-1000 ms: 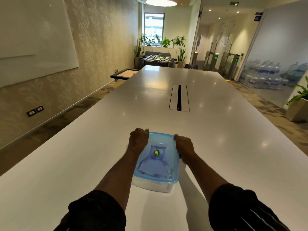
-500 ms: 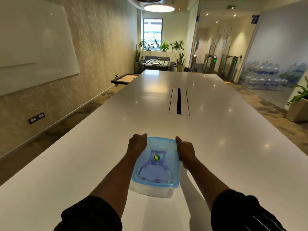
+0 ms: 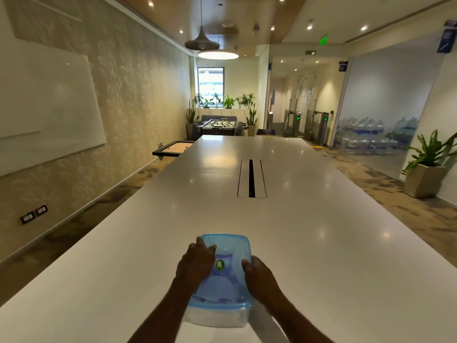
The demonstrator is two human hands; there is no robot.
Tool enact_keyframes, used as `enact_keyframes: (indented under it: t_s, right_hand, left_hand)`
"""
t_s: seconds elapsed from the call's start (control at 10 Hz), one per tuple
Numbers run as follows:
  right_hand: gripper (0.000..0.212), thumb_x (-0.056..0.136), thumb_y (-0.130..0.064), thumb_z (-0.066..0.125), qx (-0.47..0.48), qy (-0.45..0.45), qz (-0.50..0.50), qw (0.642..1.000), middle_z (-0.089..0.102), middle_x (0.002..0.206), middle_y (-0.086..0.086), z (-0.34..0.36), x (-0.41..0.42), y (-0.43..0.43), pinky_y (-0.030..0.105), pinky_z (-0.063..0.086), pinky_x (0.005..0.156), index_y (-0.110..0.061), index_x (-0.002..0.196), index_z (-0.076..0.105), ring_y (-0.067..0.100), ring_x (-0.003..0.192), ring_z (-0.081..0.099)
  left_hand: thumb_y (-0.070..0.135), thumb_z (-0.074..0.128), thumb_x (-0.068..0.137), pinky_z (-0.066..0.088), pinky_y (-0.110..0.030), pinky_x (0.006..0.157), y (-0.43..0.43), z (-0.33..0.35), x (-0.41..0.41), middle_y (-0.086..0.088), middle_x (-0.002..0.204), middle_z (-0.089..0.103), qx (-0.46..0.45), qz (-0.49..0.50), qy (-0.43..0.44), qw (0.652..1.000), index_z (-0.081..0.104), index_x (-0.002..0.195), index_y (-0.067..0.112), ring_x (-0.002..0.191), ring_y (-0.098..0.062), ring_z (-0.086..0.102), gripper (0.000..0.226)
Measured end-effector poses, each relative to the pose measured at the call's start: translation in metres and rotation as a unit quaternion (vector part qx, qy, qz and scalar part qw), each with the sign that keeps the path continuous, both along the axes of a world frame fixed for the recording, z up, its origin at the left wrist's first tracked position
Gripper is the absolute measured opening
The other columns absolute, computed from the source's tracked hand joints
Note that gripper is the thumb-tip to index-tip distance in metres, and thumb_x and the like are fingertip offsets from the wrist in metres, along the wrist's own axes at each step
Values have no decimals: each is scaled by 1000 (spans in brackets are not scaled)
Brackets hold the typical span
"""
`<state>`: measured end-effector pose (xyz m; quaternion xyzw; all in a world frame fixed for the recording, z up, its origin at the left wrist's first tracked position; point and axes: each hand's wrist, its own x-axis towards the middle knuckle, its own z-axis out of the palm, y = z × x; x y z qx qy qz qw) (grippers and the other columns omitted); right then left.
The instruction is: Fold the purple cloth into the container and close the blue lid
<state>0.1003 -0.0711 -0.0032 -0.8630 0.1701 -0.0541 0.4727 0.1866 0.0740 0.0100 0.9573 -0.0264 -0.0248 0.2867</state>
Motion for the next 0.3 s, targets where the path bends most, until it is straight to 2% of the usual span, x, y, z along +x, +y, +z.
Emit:
enact_keyframes:
  t_s: [0.1, 0.2, 0.3]
  right_hand:
    - [32, 101, -32, 36, -11, 7, 9, 1000, 67, 115, 14, 1, 0, -2, 29, 44, 78, -11, 112, 58, 28, 102, 62]
    - [33, 101, -35, 36, -30, 12, 9, 999, 65, 123, 12, 0, 8, -5, 24, 39, 75, -15, 119, 56, 26, 111, 60]
    - [37, 100, -40, 38, -39, 23, -30, 999, 62, 131, 10, -6, 9, 1, 24, 41, 83, -20, 127, 54, 24, 120, 57]
  left_hand:
    - [44, 35, 99, 41, -43, 99, 0, 4, -4, -25, 134, 46, 50, -14, -22, 998, 23, 145, 3, 119, -40, 51, 62]
    - [44, 31, 99, 42, -40, 99, -1, 4, 0, -22, 139, 44, 71, -24, -28, 997, 21, 146, 6, 122, -37, 50, 61]
    - [51, 30, 97, 37, -33, 102, -3, -3, -3, -15, 141, 42, 73, 14, 9, 997, 17, 149, 14, 125, -31, 49, 64]
